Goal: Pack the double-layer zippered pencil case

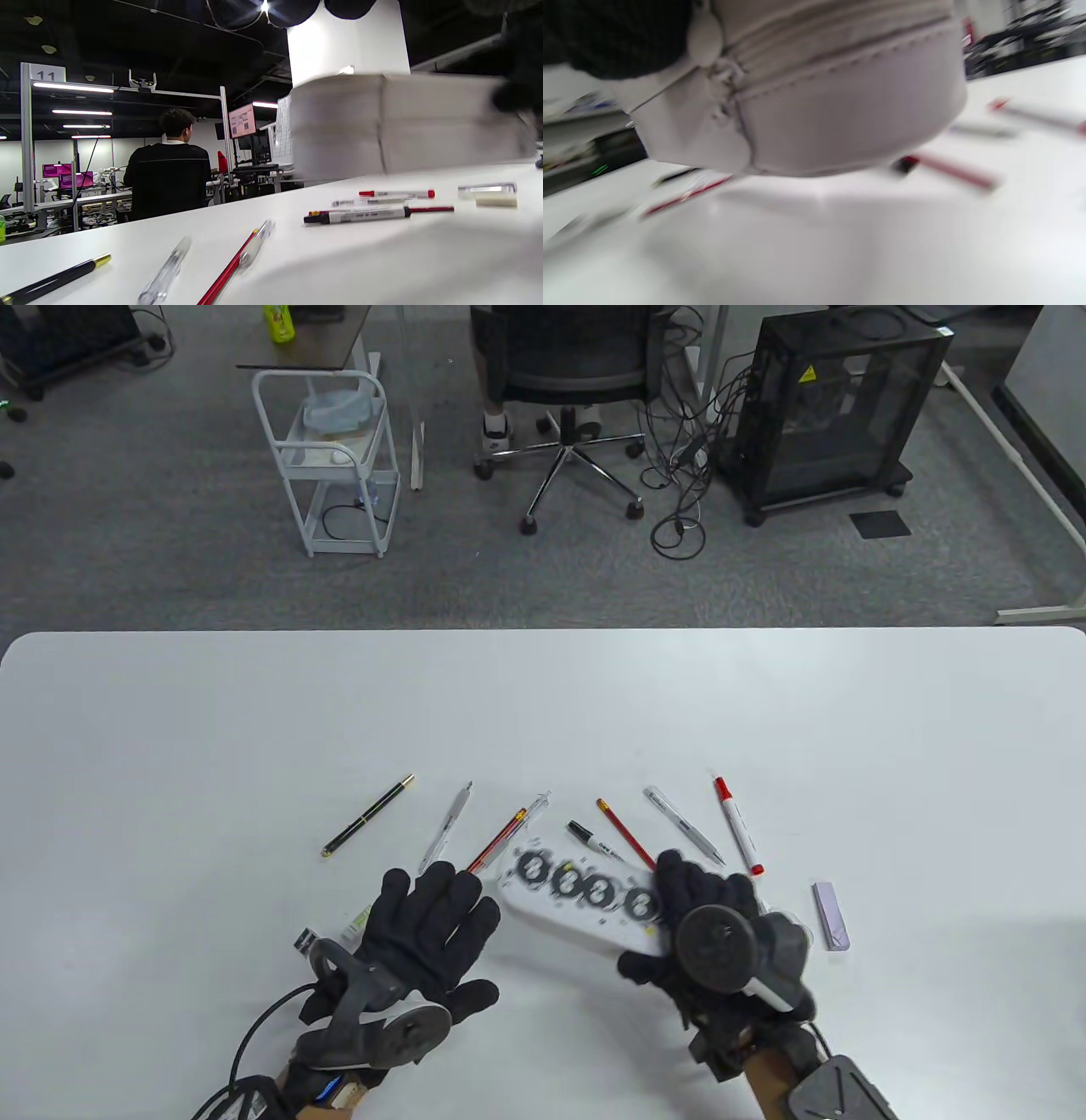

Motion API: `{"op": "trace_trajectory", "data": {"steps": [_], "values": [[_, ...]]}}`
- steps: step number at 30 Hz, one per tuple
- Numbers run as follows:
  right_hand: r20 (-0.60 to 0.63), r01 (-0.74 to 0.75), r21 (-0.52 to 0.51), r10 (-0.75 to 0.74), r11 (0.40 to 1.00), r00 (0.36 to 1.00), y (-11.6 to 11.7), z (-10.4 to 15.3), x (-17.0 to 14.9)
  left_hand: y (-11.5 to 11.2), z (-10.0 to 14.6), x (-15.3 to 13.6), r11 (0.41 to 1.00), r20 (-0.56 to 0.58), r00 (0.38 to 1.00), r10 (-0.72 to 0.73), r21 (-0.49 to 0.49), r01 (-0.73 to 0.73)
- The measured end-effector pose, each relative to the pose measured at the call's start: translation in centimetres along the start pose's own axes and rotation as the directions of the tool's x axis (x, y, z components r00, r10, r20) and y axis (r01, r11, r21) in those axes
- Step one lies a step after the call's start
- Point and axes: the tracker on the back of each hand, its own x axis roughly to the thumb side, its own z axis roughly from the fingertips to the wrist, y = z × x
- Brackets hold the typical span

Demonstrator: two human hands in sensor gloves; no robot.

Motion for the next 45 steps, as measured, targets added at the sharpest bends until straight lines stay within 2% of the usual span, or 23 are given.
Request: {"op": "trace_trajectory", "data": {"steps": [3, 6, 8, 9, 11, 12, 14, 16, 18, 19, 20, 21, 22, 23, 25, 28, 32, 34, 36, 39, 42, 45], "values": [[0.095, 0.017, 0.09, -0.025, 0.996, 0.995, 3.1, 0.2, 2.4, -0.6, -0.1, 0.1, 0.999, -0.004, 1.0, 0.027, -0.045, -0.027], [0.112, 0.076, 0.145, -0.092, 0.987, 0.989, 5.4, 0.3, 2.2, -1.4, -0.3, 0.8, 0.994, 0.014, 1.0, 0.013, -0.109, -0.012], [0.114, 0.061, 0.166, -0.081, 0.984, 0.99, 6.3, 0.2, 1.5, -2.1, -0.5, 1.2, 0.989, 0.028, 0.999, 0.024, -0.149, -0.019], [0.139, 0.09, 0.148, -0.111, 0.985, 0.984, 6.1, 0.0, 1.3, -2.5, -0.7, 1.5, 0.984, 0.033, 0.999, 0.037, -0.176, -0.03], [0.139, 0.078, 0.179, -0.104, 0.981, 0.985, 5.6, 0.0, 1.1, -3.2, -0.9, 1.8, 0.971, 0.037, 0.997, 0.072, -0.232, -0.061], [0.133, 0.095, 0.15, -0.115, 0.984, 0.984, 5.1, 0.1, 0.9, -3.4, -1.0, 1.9, 0.965, 0.035, 0.996, 0.084, -0.251, -0.072], [0.108, 0.149, 0.021, -0.15, 0.989, 0.983, 3.6, 0.5, 0.0, -3.9, -1.1, 2.1, 0.957, 0.032, 0.994, 0.105, -0.277, -0.092], [0.047, 0.137, -0.097, -0.133, 0.986, 0.99, 1.6, 1.0, -1.5, -4.5, -1.3, 2.4, 0.94, 0.018, 0.993, 0.12, -0.325, -0.107], [-0.017, 0.026, -0.285, -0.032, 0.958, 0.999, 0.3, 1.7, -2.8, -5.7, -1.4, 2.9, 0.87, -0.012, 0.993, 0.12, -0.48, -0.111], [-0.028, -0.048, -0.317, 0.041, 0.947, 0.999, 0.2, 1.8, -3.0, -6.1, -1.5, 3.0, 0.848, -0.018, 0.994, 0.109, -0.52, -0.102], [-0.076, -0.176, -0.289, 0.16, 0.941, 0.984, 0.2, 1.8, -3.2, -6.7, -1.6, 3.2, 0.83, -0.029, 0.997, 0.075, -0.552, -0.078], [-0.101, -0.247, -0.251, 0.228, 0.936, 0.968, 0.4, 1.7, -3.1, -6.9, -1.8, 3.2, 0.83, -0.035, 0.998, 0.053, -0.555, -0.063], [-0.134, -0.322, -0.172, 0.301, 0.931, 0.944, 0.8, 1.4, -2.9, -7.0, -1.9, 3.2, 0.841, -0.034, 0.999, 0.025, -0.539, -0.04], [-0.157, -0.365, -0.033, 0.356, 0.93, 0.921, 1.7, 1.1, -2.5, -7.1, -2.0, 3.2, 0.856, -0.051, 0.999, 0.011, -0.515, -0.036], [-0.139, -0.356, 0.161, 0.378, 0.921, 0.915, 3.2, 0.7, -1.8, -7.6, -2.0, 3.1, 0.866, -0.13, 0.992, -0.001, -0.495, -0.064], [-0.123, -0.278, 0.259, 0.317, 0.925, 0.94, 5.3, 0.5, -0.9, -7.8, -2.2, 3.1, 0.878, -0.197, 0.98, -0.031, -0.474, -0.068], [-0.193, -0.218, 0.253, 0.271, 0.942, 0.943, 6.5, 0.1, -0.3, -7.8, -2.2, 3.7, 0.876, -0.257, 0.965, -0.048, -0.476, -0.083], [-0.237, -0.2, 0.212, 0.249, 0.957, 0.939, 7.0, -0.3, -0.3, -7.8, -2.2, 4.0, 0.881, -0.237, 0.971, -0.036, -0.467, -0.081], [-0.267, -0.205, 0.214, 0.259, 0.955, 0.928, 7.2, -0.8, -0.4, -7.9, -2.0, 3.8, 0.899, -0.22, 0.976, 0.007, -0.426, -0.102], [-0.279, -0.183, 0.128, 0.213, 0.975, 0.936, 6.6, -1.0, -0.6, -8.0, -2.0, 3.6, 0.893, -0.247, 0.968, 0.053, -0.422, -0.157], [-0.259, -0.154, 0.046, 0.161, 0.987, 0.952, 6.1, -0.7, -0.8, -8.0, -2.1, 3.6, 0.894, -0.245, 0.969, 0.025, -0.427, -0.131], [-0.192, -0.196, 0.038, 0.199, 0.98, 0.961, 5.9, -0.5, -0.6, -8.0, -2.2, 3.6, 0.894, -0.252, 0.968, -0.006, -0.434, -0.108]]}}
